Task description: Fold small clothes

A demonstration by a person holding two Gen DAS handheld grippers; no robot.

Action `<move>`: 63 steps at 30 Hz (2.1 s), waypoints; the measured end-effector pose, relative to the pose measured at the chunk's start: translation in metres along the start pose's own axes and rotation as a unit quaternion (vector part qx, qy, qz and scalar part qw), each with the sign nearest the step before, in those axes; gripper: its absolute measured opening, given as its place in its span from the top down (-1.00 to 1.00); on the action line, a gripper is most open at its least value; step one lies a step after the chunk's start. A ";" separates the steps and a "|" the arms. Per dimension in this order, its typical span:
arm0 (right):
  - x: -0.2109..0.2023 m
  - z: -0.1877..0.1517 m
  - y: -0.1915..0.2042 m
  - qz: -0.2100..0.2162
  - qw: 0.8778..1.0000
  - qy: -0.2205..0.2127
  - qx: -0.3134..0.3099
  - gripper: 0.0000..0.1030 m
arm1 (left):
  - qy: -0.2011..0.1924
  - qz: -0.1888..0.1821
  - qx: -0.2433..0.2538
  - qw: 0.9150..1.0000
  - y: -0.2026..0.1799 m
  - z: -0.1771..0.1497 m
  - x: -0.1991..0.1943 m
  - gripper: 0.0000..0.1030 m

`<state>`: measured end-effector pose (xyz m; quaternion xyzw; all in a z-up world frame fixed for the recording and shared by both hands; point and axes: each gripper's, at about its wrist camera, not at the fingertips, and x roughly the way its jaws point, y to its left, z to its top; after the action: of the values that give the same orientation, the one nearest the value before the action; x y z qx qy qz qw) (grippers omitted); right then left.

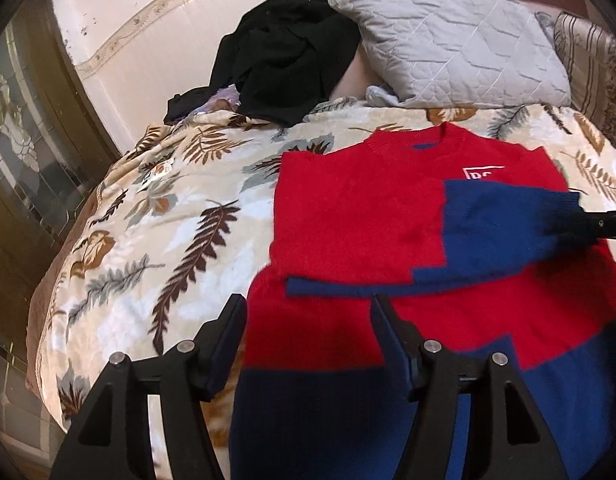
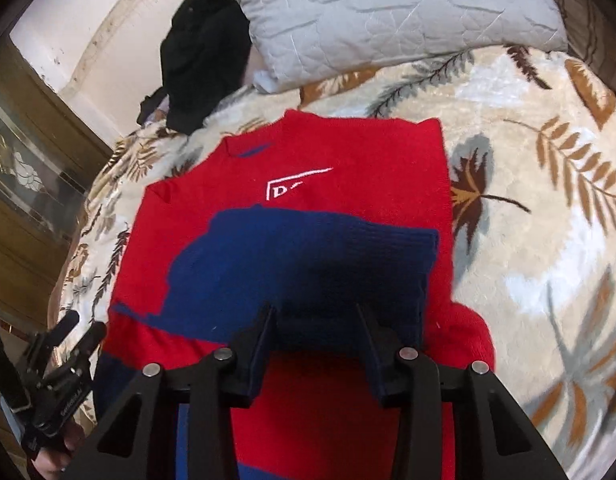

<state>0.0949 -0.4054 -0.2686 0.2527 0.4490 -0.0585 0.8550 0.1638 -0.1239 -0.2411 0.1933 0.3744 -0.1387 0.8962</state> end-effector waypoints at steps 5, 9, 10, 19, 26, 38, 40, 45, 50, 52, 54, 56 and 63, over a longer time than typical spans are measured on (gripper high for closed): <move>-0.034 -0.028 0.007 0.008 1.000 -0.026 0.000 -0.08 | -0.005 -0.011 -0.017 1.000 0.004 -0.027 -0.028 -0.27; -0.061 -0.064 0.017 0.013 0.999 -0.047 -0.008 -0.12 | -0.009 -0.018 -0.029 0.999 0.005 -0.050 -0.051 -0.34; -0.067 -0.074 0.020 0.015 0.998 -0.052 -0.010 -0.13 | -0.010 -0.019 -0.031 0.999 0.005 -0.053 -0.055 -0.37; -0.115 -0.148 0.023 0.026 0.997 -0.069 -0.020 -0.17 | -0.015 -0.016 -0.031 0.999 0.003 -0.097 -0.097 -0.40; -0.137 -0.190 0.032 0.038 0.997 -0.063 -0.029 -0.18 | 0.008 -0.023 -0.032 0.999 0.003 -0.127 -0.110 -0.40; -0.153 -0.225 0.029 0.048 0.997 -0.049 -0.019 -0.18 | 0.020 -0.016 -0.039 0.999 0.010 -0.150 -0.124 -0.40; -0.155 -0.226 0.029 0.049 0.997 -0.051 -0.018 -0.18 | 0.020 -0.015 -0.039 0.999 0.010 -0.150 -0.124 -0.40; -0.157 -0.229 0.026 0.050 0.998 -0.047 -0.012 -0.18 | 0.027 -0.019 -0.042 0.999 0.013 -0.157 -0.125 -0.40; -0.154 -0.232 0.018 0.047 0.998 -0.040 0.001 -0.21 | 0.038 -0.019 -0.051 0.998 0.020 -0.161 -0.121 -0.40; -0.151 -0.231 0.014 0.044 0.998 -0.035 0.008 -0.22 | 0.046 -0.023 -0.060 0.997 0.027 -0.164 -0.119 -0.40; -0.148 -0.231 0.007 0.041 0.999 -0.028 0.017 -0.23 | 0.057 -0.026 -0.068 0.996 0.033 -0.167 -0.113 -0.40; -0.144 -0.232 -0.004 0.034 0.999 -0.023 0.032 -0.24 | 0.074 -0.031 -0.078 0.994 0.042 -0.173 -0.104 -0.40; -0.127 -0.233 -0.043 0.021 0.996 -0.004 0.088 -0.24 | 0.122 -0.052 -0.119 0.984 0.069 -0.193 -0.076 -0.40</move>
<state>-0.1662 -0.3463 -0.2930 0.3364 0.4333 -0.0805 0.8322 0.0198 0.0320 -0.2940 0.0816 0.5045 -0.1149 0.8518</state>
